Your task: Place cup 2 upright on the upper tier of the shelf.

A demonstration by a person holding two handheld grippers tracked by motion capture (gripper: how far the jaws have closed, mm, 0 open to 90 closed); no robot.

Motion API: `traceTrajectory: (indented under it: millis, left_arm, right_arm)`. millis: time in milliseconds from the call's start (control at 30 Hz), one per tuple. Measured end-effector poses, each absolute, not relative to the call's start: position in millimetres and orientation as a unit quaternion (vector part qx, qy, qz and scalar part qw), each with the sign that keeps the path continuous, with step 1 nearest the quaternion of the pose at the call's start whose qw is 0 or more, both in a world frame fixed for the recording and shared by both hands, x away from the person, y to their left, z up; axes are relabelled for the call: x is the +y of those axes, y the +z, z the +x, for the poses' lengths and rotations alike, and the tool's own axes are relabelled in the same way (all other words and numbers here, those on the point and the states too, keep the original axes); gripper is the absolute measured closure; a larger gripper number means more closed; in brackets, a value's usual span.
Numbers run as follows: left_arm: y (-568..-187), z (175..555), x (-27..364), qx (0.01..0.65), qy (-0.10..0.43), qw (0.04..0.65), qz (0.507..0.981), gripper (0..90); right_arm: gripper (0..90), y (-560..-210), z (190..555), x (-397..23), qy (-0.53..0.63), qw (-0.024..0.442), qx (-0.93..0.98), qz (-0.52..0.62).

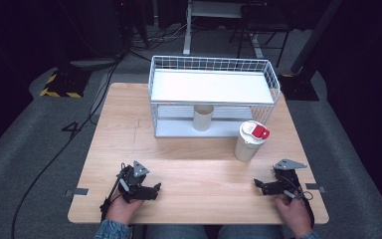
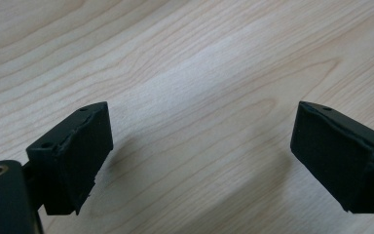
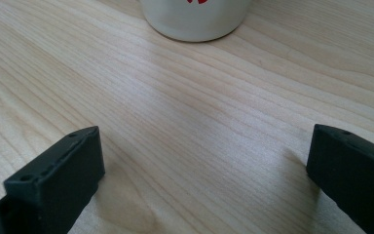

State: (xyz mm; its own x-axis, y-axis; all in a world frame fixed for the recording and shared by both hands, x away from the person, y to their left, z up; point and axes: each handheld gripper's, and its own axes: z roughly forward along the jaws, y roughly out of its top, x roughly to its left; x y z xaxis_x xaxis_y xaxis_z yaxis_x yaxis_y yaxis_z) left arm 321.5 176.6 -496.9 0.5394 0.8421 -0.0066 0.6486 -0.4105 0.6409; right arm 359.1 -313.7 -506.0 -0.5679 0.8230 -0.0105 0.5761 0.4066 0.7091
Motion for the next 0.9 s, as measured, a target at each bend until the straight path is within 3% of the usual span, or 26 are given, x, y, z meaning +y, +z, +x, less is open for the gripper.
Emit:
traceTrajectory:
  millis: [900]
  left_arm:
    - [-505, 317, 197, 0.449, 0.16, 0.323, 0.818, 5.1]
  right_arm:
    - [0.4, -506, 359, -314, 0.338, 0.182, 0.818, 0.428]
